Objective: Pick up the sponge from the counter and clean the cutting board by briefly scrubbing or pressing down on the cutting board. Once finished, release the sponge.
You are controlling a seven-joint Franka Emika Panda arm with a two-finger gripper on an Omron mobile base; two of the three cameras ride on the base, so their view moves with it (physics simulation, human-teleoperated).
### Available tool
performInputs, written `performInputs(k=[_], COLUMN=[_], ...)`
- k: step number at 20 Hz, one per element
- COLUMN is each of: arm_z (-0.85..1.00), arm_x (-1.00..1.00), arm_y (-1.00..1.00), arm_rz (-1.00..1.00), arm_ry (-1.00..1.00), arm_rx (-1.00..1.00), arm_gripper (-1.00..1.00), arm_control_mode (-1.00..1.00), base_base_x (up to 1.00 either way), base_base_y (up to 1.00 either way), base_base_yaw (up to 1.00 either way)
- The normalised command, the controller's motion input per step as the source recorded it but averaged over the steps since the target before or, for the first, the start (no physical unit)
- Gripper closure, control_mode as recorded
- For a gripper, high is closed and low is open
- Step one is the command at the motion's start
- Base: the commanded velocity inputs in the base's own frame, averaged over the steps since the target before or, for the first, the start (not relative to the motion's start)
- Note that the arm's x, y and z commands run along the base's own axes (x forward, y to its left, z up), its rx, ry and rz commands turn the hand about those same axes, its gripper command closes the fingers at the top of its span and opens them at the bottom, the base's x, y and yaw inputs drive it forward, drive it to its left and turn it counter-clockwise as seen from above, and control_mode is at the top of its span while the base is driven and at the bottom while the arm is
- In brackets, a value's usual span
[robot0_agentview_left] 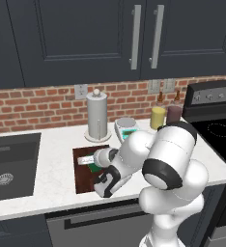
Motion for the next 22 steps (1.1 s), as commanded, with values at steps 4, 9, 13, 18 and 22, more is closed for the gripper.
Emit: performInputs(k=[4, 9, 13, 18, 22], arm_z=[-0.28, -0.37, -0.26, -0.17, -0.33], arm_x=[0.32, 0.54, 0.44, 0.00, -0.15], arm_y=[-0.01, 0.00, 0.00, 0.00, 0.00], arm_rz=[-0.02, -0.05, -0.06, -0.02, -0.01], arm_ry=[-0.25, -0.15, -0.02, 0.17, 0.11], arm_rx=[0.00, 0.00, 0.00, 0.00, 0.00], arm_gripper=[1.00, 1.00, 1.00, 1.00, 1.00], arm_control_mode=[-1.00, -1.00, -1.00, -1.00, -1.00], base_base_x=[0.00, 0.00, 0.00, 0.00, 0.00], base_base_y=[0.00, 0.00, 0.00, 0.00, 0.00], base_base_yaw=[0.00, 0.00, 0.00, 0.00, 0.00])
